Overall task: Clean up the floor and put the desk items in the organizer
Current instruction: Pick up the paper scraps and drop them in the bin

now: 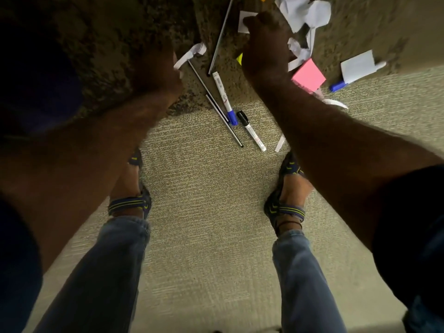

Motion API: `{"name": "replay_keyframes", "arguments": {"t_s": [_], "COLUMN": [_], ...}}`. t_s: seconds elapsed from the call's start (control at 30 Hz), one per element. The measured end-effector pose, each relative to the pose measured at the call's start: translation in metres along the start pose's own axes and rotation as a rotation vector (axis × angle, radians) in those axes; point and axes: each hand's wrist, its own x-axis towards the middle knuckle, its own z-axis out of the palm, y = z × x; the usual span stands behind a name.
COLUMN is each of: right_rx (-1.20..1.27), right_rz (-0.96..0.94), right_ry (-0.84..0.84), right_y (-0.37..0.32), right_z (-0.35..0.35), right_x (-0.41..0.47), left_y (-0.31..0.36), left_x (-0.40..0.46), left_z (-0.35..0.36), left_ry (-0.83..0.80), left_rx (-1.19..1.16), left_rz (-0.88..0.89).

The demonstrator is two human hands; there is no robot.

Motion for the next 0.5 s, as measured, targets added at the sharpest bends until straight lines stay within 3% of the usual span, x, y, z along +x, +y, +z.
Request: {"name": "replay_keyframes", "arguments": {"t_s": [0.33, 0.5], "right_rx": [-0.045, 0.070], "right_rz": [0.043, 0.014], "right_ry": [0.094, 0.120], "right_y": [-0.007, -0.031], "right_z": [0.004, -0.007], "right_x": [-0.001, -0.018], "left_y": [-0.019, -0.017], "left_x": [-0.012, -0.042], "left_z": [0.008, 0.001], "left_ry": [0.007, 0.122], "left_rx": [-0.124, -0.257], "left_rz": [0.073, 0.078]}}
